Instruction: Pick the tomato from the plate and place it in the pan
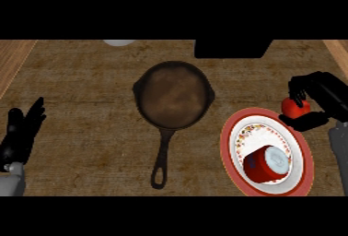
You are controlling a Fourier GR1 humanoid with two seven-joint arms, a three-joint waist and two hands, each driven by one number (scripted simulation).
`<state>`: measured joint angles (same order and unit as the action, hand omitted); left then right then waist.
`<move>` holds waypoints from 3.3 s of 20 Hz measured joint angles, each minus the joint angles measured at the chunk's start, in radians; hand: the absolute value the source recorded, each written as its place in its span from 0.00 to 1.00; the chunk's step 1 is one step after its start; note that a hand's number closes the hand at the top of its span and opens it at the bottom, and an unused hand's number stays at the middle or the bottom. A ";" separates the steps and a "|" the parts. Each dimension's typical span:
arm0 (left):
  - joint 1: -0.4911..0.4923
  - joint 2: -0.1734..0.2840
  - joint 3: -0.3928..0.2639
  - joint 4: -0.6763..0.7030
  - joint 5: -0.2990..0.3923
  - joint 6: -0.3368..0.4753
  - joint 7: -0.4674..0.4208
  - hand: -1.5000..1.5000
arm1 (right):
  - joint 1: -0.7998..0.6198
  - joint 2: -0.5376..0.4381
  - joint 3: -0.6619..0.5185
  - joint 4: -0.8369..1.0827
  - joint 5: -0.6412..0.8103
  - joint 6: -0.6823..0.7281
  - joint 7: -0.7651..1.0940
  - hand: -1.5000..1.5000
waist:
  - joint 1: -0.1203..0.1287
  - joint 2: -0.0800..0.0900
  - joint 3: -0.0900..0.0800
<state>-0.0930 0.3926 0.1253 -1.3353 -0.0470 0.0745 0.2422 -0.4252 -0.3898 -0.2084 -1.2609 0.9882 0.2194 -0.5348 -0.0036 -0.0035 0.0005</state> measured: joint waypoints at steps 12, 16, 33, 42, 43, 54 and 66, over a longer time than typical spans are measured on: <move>-0.042 -0.035 -0.003 0.021 -0.038 0.006 0.004 0.50 | -0.150 0.195 0.046 -0.100 -0.096 0.066 0.231 1.00 | 0.008 0.003 -0.001; -0.056 -0.026 0.005 0.006 -0.039 -0.005 0.034 0.50 | -0.232 0.285 0.066 -0.028 -0.103 0.045 0.316 1.00 | 0.014 0.004 -0.001; -0.099 -0.053 -0.005 0.053 -0.057 -0.030 -0.010 0.50 | -0.611 0.388 0.173 0.777 -0.242 -0.358 0.330 1.00 | 0.073 0.022 0.000; -0.166 -0.068 -0.032 0.074 -0.068 -0.048 -0.001 0.50 | -0.653 0.389 0.217 0.982 -0.454 -0.389 0.264 0.00 | 0.135 0.037 0.001; -0.167 -0.072 -0.036 0.078 -0.071 -0.047 -0.006 0.50 | -0.659 0.390 0.219 0.997 -0.473 -0.381 0.261 0.00 | 0.140 0.039 0.001; -0.185 -0.093 -0.054 0.084 -0.087 -0.040 -0.008 0.50 | -0.643 0.390 0.206 1.048 -0.661 -0.421 0.101 0.00 | 0.169 0.044 0.002; -0.144 -0.070 -0.010 0.081 -0.078 -0.029 -0.011 0.50 | -0.706 0.369 0.109 1.077 -0.842 -0.502 0.064 0.00 | 0.094 0.028 0.001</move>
<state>-0.2369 0.3222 0.1149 -1.2542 -0.1252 0.0450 0.2313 -1.1308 -0.0203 -0.0995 -0.1843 0.1459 -0.2829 -0.4710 0.0907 0.0247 0.0013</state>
